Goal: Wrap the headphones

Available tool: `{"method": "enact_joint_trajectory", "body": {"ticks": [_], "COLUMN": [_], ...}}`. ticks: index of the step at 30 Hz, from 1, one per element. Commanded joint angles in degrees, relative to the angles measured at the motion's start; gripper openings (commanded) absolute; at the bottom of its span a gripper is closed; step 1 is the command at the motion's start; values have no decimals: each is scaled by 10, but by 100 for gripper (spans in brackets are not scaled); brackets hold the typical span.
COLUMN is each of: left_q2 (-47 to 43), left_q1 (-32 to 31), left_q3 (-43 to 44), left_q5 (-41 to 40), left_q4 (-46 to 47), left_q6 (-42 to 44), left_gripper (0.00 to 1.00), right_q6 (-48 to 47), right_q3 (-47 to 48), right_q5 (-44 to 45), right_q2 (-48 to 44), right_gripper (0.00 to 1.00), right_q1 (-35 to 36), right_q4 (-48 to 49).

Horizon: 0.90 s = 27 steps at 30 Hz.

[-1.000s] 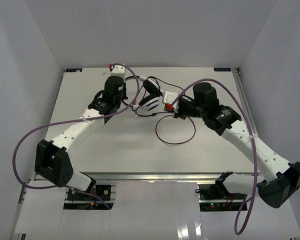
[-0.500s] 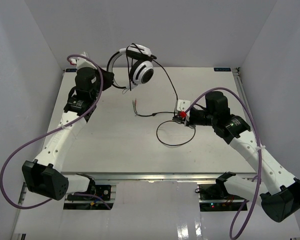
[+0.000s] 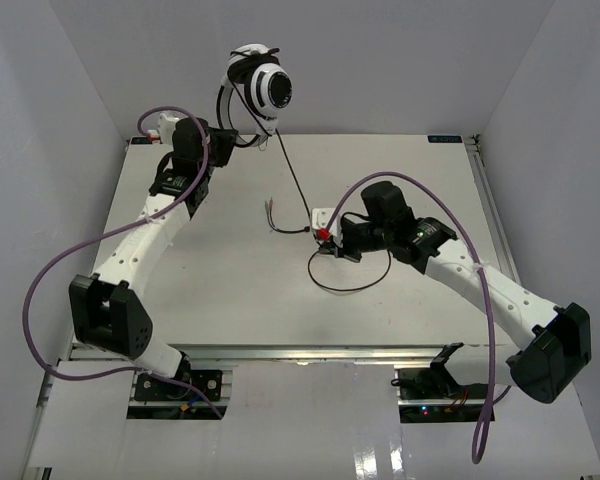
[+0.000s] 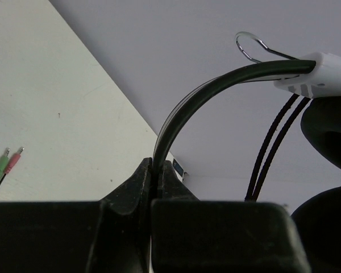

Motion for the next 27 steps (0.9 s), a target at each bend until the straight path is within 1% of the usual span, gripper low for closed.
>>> {"method": "enact_joint_trajectory", "body": {"ticks": [1, 2, 3, 5, 6, 7, 9, 11, 12, 15, 16, 18, 20, 22, 25, 27], "left_q2": [48, 57, 89, 112, 118, 127, 157, 180, 189, 196, 189, 176, 142, 107, 33, -29], "left_q1": [-24, -26, -32, -42, -45, -48, -54, -67, -77, -104, -110, -122, -131, -135, -136, -137], "left_q3": [69, 85, 104, 116, 120, 121, 123, 128, 126, 104, 84, 42, 4, -42, -120, -181], "left_q5": [-89, -110, -138, -168, -181, -187, -183, -196, -204, -205, -202, -174, -138, -63, 19, 56], "left_q4": [17, 7, -3, -6, -7, -7, -5, -5, -2, 19, 36, 58, 92, 124, 159, 194], "left_q6": [-12, 14, 58, 125, 144, 164, 236, 311, 352, 441, 461, 517, 571, 603, 638, 656], "left_gripper": [0, 0, 0, 0, 0, 0, 0, 0, 0, 0, 0, 0, 0, 0, 0, 0], "right_q6": [-41, -49, -60, -82, -88, -97, -122, -139, -146, -151, -152, -154, -147, -137, -120, -109], "right_q3": [46, 46, 47, 48, 50, 53, 64, 86, 93, 122, 130, 137, 143, 148, 149, 141], "right_q5": [111, 122, 161, 193, 209, 230, 276, 344, 363, 391, 398, 419, 425, 427, 413, 376], "right_q2": [11, 7, -1, -16, -21, -23, -28, -29, -27, -19, -13, -9, -4, 0, 3, 1], "right_gripper": [8, 8, 8, 8, 8, 8, 8, 8, 8, 8, 8, 8, 8, 8, 8, 9], "right_q1": [52, 54, 61, 63, 66, 69, 75, 74, 75, 74, 74, 70, 59, 45, 15, -14], "right_q4": [-45, -47, -46, -46, -47, -49, -52, -46, -44, -37, -29, -15, -6, 0, 7, 11]}}
